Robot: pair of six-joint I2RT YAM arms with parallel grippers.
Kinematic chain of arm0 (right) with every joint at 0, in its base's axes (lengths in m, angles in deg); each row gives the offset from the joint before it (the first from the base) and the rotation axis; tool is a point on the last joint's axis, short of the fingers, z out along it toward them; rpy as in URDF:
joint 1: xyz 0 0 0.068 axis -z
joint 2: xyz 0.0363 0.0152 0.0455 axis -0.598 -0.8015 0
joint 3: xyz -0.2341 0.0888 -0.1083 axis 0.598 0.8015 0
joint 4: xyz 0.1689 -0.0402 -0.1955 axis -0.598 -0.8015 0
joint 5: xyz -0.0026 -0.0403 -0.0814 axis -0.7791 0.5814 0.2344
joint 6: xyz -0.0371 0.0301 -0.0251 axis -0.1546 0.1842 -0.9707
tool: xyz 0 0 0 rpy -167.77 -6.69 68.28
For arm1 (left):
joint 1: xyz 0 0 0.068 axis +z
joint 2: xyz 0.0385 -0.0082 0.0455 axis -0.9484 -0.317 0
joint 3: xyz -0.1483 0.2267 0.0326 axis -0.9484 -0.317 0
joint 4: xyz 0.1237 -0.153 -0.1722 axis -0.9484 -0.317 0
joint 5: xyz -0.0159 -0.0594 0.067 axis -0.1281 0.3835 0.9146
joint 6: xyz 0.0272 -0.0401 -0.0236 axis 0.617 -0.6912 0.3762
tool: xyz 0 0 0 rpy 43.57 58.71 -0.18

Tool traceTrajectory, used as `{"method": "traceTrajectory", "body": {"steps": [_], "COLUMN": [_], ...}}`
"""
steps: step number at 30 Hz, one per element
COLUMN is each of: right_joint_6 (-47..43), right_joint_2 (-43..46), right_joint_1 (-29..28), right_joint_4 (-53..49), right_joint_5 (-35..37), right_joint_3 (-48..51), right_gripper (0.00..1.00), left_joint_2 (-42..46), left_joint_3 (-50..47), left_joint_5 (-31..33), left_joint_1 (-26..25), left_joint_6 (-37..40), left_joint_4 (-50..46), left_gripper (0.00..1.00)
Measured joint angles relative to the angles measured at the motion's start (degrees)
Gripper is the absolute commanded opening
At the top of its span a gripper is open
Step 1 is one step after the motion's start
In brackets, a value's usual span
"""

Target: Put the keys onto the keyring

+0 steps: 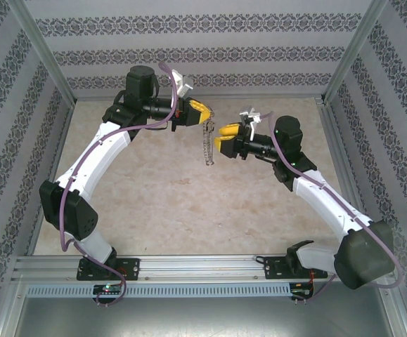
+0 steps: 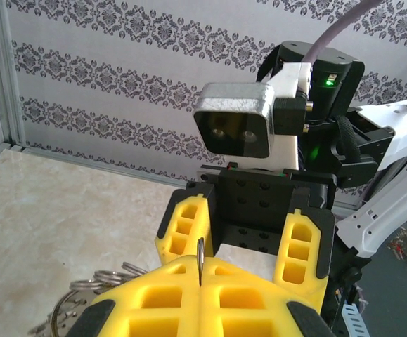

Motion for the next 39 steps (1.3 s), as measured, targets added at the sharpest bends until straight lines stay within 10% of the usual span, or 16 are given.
{"method": "traceTrajectory", "body": {"steps": [19, 26, 39], "right_joint_6": [0.02, 0.44, 0.9], "right_joint_2": [-5.14, -6.01, -5.99], "right_joint_1": [-1.77, -1.88, -2.25], "right_joint_4": [1.92, 3.08, 3.48], "right_joint_5": [-2.05, -2.62, -3.1], "right_joint_3": [-4.98, -5.68, -5.73], "right_gripper": [0.5, 0.18, 0.0], "left_joint_2": [0.11, 0.13, 0.66], "left_joint_3": [-0.61, -1.14, -1.9], "left_joint_5": [-2.25, -2.67, -2.62], "left_joint_1": [0.0, 0.0, 0.0], "left_joint_6": [-1.99, -2.73, -3.63], "left_joint_4": [2.27, 3.5, 4.61], "left_gripper": [0.0, 0.0, 0.0]}}
